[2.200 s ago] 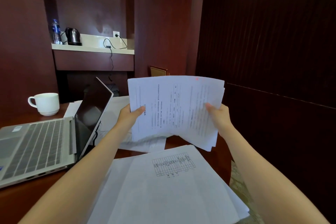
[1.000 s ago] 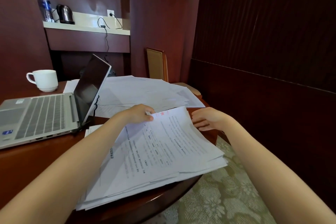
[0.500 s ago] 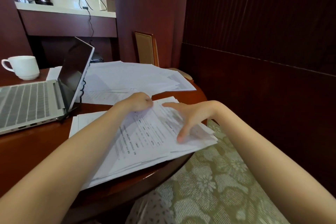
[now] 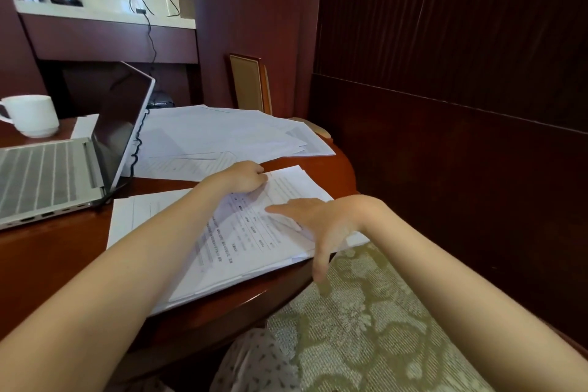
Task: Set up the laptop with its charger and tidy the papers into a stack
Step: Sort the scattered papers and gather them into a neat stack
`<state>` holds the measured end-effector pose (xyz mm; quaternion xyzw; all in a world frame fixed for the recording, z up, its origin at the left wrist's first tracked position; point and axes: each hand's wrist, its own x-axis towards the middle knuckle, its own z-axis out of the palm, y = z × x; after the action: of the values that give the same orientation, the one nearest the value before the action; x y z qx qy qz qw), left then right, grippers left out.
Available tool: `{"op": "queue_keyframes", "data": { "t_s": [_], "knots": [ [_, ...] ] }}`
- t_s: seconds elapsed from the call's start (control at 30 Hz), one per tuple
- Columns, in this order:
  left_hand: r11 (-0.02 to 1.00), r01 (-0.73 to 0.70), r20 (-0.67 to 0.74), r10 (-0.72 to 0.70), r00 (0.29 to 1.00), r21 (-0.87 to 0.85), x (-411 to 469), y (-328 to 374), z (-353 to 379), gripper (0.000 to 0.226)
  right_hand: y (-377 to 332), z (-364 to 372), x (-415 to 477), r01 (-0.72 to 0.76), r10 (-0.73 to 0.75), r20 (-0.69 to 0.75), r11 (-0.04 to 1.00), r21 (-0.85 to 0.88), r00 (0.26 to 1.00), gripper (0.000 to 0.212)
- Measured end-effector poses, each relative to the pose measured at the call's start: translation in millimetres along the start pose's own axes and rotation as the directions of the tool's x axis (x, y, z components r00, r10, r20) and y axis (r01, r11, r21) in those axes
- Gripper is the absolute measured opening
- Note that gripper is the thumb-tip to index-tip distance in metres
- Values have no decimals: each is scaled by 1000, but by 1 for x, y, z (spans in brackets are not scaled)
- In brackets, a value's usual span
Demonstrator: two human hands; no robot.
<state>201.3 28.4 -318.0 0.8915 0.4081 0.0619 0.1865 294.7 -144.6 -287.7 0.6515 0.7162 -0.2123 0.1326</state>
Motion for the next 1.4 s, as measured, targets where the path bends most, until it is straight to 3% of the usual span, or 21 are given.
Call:
{"op": "queue_keyframes", "data": {
  "t_s": [0.17, 0.27, 0.4, 0.57, 0.67, 0.83, 0.93, 1.13, 1.27, 1.4],
  "knots": [
    [999, -41, 33, 40, 999, 30, 0, -2, -2, 34, 10, -22, 1, 83, -67, -63, 952, 296, 996, 104],
    [1000, -7, -5, 7, 1000, 10, 3, -12, -9, 39, 18, -32, 15, 41, 49, -203, 908, 418, 978, 78],
    [997, 66, 3, -66, 998, 29, 11, -37, -18, 47, 25, -41, 38, 17, 157, -302, 864, 503, 940, 61],
    [986, 116, 85, -126, 988, 121, 13, -59, -25, 48, 26, -43, 78, -13, 244, -385, 858, 514, 890, 50],
    [983, 110, 63, -120, 991, 148, 22, -70, -27, 20, 27, -48, 104, -45, 267, -426, 885, 464, 864, 47],
    [963, 170, 2, -174, 985, 211, 39, -80, -30, 25, 23, -66, 138, -123, 257, -441, 943, 309, 860, 44],
    [933, 203, -22, -206, 978, 297, 42, -88, -29, 44, 18, -76, 160, -126, 236, -441, 956, 265, 866, 42],
    [893, 298, -134, -267, 954, 337, 65, -106, -22, 56, 8, -91, 216, -171, 229, -468, 972, 162, 854, 38],
    [873, 336, -184, -287, 940, 354, 78, -120, -20, 58, 6, -82, 249, -140, 261, -539, 957, 255, 801, 37],
    [919, 337, -207, -296, 933, 204, 84, -136, -20, 46, 10, -73, 262, -59, 265, -636, 943, 326, 725, 37]
  ]
}}
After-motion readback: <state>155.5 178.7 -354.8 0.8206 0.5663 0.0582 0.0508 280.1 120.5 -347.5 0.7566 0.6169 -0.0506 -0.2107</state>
